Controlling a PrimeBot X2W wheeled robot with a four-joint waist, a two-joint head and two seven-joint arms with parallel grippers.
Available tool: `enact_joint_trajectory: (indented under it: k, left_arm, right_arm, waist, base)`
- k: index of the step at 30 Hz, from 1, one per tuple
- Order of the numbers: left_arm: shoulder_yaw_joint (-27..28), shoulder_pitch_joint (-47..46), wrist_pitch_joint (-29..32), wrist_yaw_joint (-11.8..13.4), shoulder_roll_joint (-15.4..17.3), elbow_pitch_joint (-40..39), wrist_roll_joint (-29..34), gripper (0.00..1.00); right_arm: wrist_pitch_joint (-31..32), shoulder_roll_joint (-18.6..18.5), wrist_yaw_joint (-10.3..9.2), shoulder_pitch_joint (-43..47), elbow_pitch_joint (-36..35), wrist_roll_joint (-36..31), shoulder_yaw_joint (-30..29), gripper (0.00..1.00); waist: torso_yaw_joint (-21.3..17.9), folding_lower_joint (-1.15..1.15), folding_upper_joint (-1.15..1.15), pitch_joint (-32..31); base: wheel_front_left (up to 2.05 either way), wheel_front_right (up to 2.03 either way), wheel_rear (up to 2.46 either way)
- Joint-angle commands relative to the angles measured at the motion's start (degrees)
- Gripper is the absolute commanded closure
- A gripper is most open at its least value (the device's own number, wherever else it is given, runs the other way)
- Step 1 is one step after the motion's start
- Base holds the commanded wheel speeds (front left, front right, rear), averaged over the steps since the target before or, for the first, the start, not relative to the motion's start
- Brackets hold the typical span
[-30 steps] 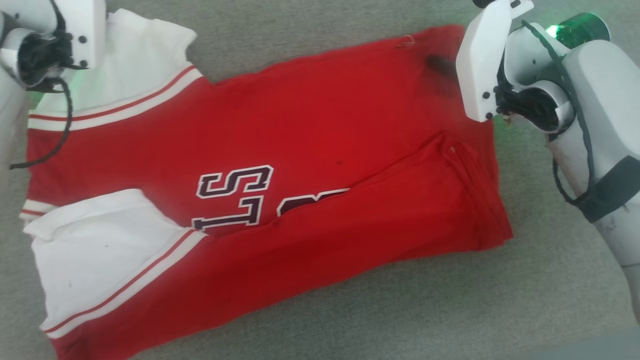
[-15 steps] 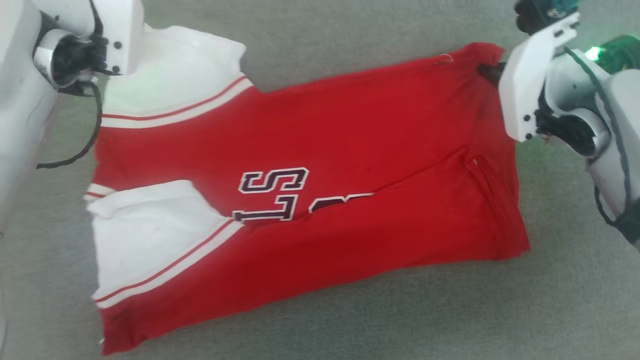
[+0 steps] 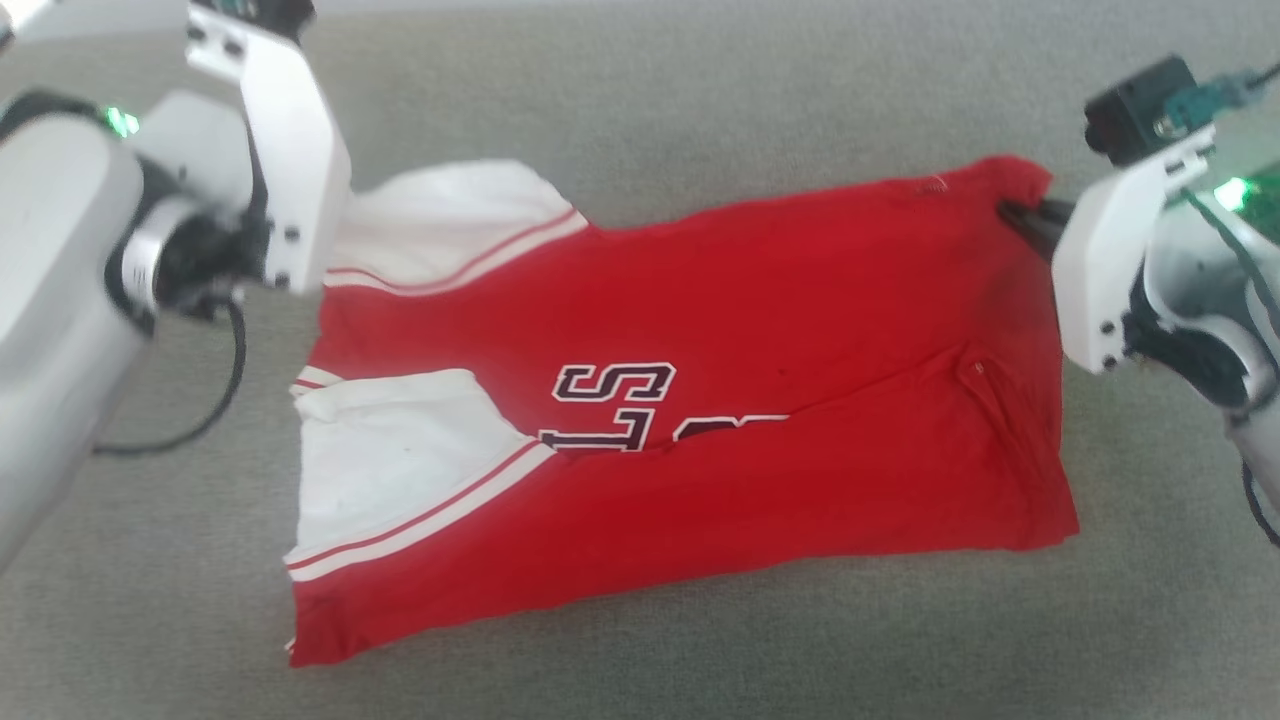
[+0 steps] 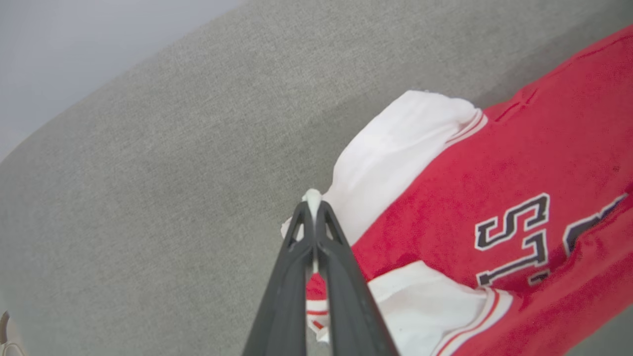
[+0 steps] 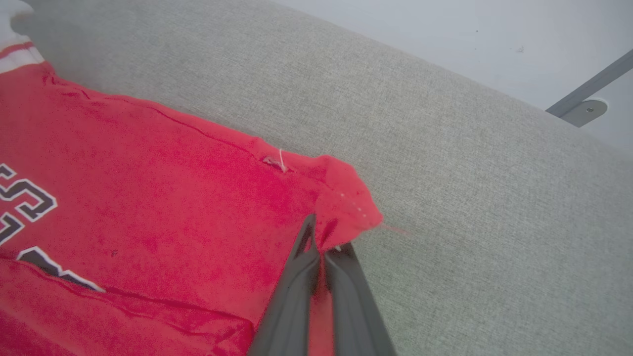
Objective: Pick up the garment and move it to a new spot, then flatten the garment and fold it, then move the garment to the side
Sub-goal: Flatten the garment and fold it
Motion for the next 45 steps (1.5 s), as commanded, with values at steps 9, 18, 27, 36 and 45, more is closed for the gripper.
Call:
enact_joint_trajectory:
  k: [9,18,27,36,45]
  left_arm:
    - [0.54,12.19,3.85,9.99,9.06,-21.81,-2.95,1.0]
    - [-0.2,22.54,3.99,16.68,14.0,-32.75,-5.69,1.0]
    - [-1.63,27.73,-0.1,14.98,10.85,-26.51,-6.98,0.85]
    - [-1.34,30.16,-7.84,10.34,7.35,-19.24,-6.69,0.0]
    - [1.12,33.99,-19.41,8.73,7.84,-19.95,-4.99,0.0]
  right_arm:
    - [3.84,-3.8,-0.08,12.15,-8.25,0.64,-6.19,1.0]
    - [8.51,-2.75,-0.08,23.87,-11.98,0.44,-12.17,1.0]
    - [9.16,1.52,-0.07,26.2,-9.08,-1.23,-13.4,0.91]
    - [8.25,2.93,-0.06,25.9,-7.31,-1.4,-12.38,0.0]
    - [8.38,2.54,-0.07,29.88,-10.62,0.85,-15.49,0.0]
  waist:
    - [1.81,0.0,0.0,-4.29]
    - [2.01,0.0,0.0,-5.83]
    - [1.78,0.0,0.0,-6.88]
    - [1.79,0.0,0.0,-9.28]
    - [2.43,0.0,0.0,-11.81]
  base:
    - [0.0,0.0,0.0]
    - [0.0,0.0,0.0]
    - [0.0,0.0,0.0]
    - [0.0,0.0,0.0]
    - [0.0,0.0,0.0]
